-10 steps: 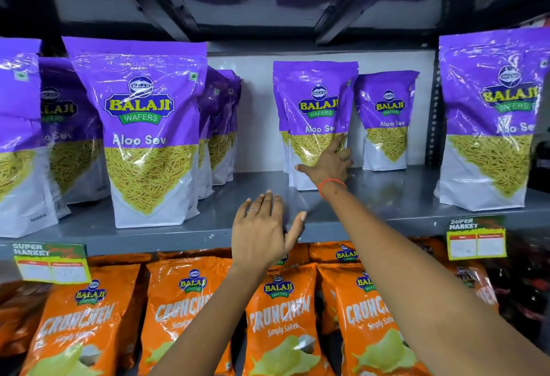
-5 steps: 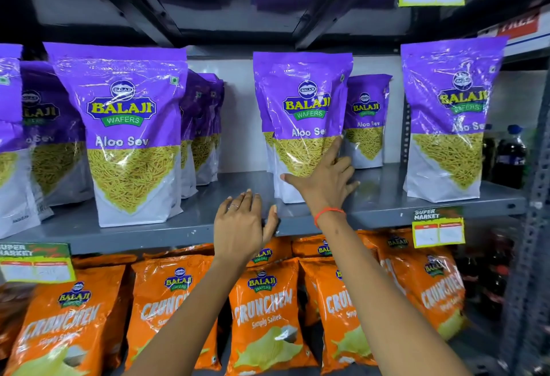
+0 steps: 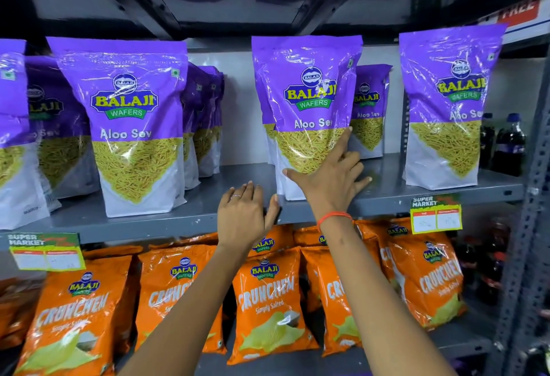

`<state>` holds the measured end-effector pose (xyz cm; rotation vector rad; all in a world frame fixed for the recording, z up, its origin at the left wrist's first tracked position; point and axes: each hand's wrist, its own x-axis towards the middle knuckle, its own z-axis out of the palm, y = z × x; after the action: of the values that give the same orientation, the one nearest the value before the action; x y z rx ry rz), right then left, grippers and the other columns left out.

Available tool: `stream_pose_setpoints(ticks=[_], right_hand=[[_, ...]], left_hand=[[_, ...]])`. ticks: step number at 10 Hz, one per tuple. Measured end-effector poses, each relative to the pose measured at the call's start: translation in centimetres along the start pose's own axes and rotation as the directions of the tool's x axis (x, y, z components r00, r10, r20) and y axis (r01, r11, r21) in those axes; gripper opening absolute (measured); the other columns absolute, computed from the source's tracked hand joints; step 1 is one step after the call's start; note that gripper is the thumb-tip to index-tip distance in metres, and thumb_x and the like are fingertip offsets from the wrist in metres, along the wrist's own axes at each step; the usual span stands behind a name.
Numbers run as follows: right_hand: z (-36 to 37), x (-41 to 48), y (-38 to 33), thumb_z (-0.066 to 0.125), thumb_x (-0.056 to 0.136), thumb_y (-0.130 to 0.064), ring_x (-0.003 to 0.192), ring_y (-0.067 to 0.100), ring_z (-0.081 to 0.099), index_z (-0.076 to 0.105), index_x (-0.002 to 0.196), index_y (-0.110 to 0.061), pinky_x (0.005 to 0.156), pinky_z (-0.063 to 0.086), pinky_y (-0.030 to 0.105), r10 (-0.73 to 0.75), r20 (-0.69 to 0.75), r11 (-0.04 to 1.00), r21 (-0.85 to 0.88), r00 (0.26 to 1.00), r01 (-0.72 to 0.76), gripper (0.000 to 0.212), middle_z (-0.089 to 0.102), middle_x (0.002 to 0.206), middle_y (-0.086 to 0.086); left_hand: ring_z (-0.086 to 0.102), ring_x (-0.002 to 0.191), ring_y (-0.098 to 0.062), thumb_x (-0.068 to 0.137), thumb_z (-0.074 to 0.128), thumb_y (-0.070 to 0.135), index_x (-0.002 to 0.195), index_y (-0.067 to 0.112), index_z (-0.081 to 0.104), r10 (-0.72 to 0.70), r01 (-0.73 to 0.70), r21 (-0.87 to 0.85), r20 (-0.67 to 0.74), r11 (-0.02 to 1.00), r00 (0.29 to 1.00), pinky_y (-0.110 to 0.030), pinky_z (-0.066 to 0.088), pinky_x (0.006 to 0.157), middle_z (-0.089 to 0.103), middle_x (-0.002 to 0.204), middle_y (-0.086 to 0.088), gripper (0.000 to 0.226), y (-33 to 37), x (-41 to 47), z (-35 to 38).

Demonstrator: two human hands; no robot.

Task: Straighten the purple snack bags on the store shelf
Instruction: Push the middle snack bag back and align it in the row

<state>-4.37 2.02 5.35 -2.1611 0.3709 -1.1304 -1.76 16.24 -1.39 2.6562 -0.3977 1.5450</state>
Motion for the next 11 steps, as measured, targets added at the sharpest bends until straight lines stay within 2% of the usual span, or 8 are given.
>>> stream_pose_setpoints(ticks=[3,7,11], right_hand=[[-0.6,-1.1,0.3,0.078,0.050,-0.067,0.118,0.036,0.043,0.003,0.151,-0.015,0.109,0.020,0.067,-0.003,-0.043,1.000,-0.007,0.999,0.003,0.136,0.044,0.126,0.017],[-0.7,-1.2,0.5,0.078,0.050,-0.068,0.116,0.037,0.044,0.005,0.151,-0.015,0.109,0.024,0.066,-0.010,-0.063,1.000,0.008,0.998,0.010,0.136,0.045,0.126,0.017],[0.1,-1.5,1.1,0.077,0.044,-0.072,0.104,0.038,0.050,0.020,0.149,-0.013,0.102,0.036,0.064,-0.047,-0.173,0.999,0.004,0.984,0.049,0.133,0.052,0.115,0.018]], left_hand=[[0.071,0.088,-0.031,0.093,0.033,0.043,0.092,0.002,0.072,0.010,-0.010,0.017,-0.005,1.000,1.000,-0.041,0.051,0.083,0.073,0.097,-0.019,0.057,-0.1,-0.2,0.1],[0.071,0.086,-0.031,0.093,0.033,0.044,0.089,0.002,0.073,0.017,-0.017,0.014,-0.011,1.000,1.000,-0.042,0.052,0.082,0.074,0.095,-0.019,0.057,0.0,-0.1,0.0],[0.071,0.086,-0.030,0.094,0.032,0.044,0.089,0.003,0.072,0.018,-0.018,0.012,0.028,1.000,0.999,-0.041,0.052,0.082,0.074,0.095,-0.018,0.058,0.0,-0.2,-0.3]])
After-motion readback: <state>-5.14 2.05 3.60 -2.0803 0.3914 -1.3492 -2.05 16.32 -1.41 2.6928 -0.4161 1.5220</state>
